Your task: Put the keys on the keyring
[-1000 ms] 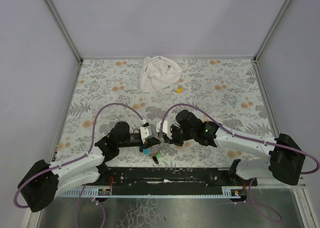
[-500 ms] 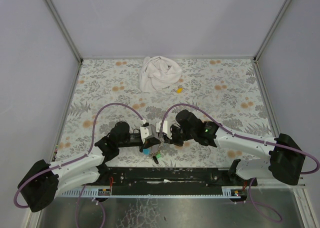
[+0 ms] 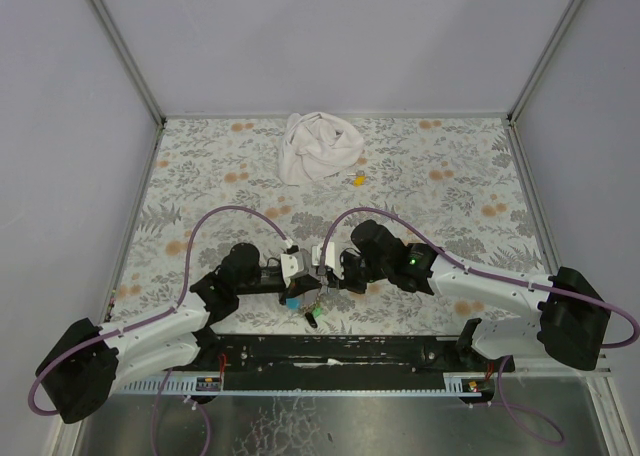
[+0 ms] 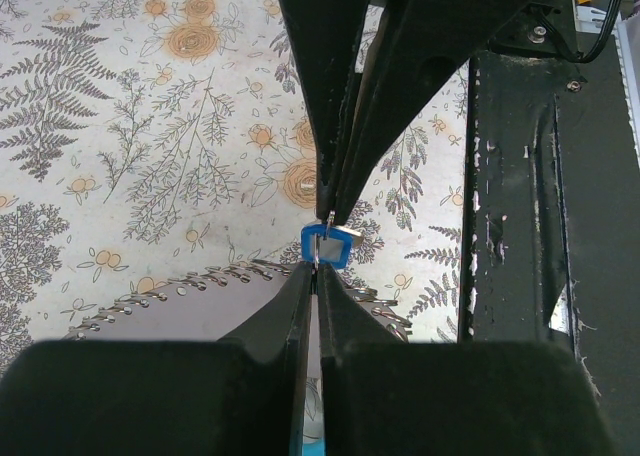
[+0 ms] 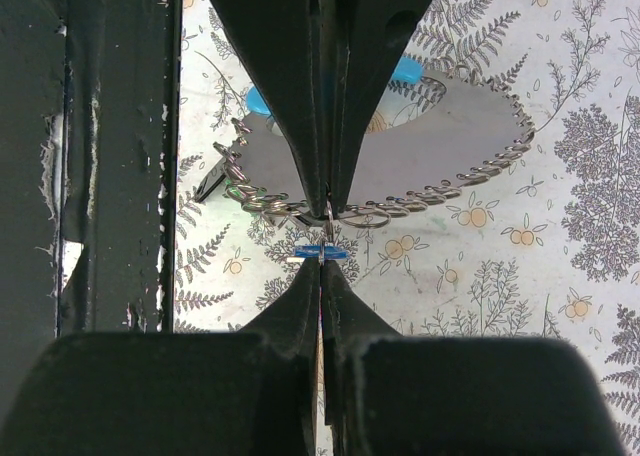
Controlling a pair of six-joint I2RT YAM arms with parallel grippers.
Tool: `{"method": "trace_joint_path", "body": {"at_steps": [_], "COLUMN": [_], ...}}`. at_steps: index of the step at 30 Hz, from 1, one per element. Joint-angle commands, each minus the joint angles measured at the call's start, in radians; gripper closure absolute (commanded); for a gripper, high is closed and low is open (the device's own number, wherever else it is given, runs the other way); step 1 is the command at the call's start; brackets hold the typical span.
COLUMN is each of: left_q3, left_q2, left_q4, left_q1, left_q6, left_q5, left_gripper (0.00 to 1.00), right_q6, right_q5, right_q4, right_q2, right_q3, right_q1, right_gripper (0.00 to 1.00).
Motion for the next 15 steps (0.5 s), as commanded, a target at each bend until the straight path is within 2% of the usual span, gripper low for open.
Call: {"method": "trace_joint_path", "body": {"at_steps": [1, 15], "left_q3": [0.031, 0.031], "left_q2": [-0.008, -0.012], "left_q4": [0.087, 0.08], "left_q1": [0.001, 0.001], "left_q6": [0.007, 0.01], "left_q5": [0.006, 0.005], "left_gripper": [1.0, 1.0], "right_q6": [0.012, 0.021], "right_q5": [0.015, 0.023], "right_q4": [0.027, 0.022], "right_q2": [-0.024, -0.024], "right_q3": [0.036, 0.038], "right_q1": [0.011, 0.01], "right_gripper": [1.0, 1.0]}}
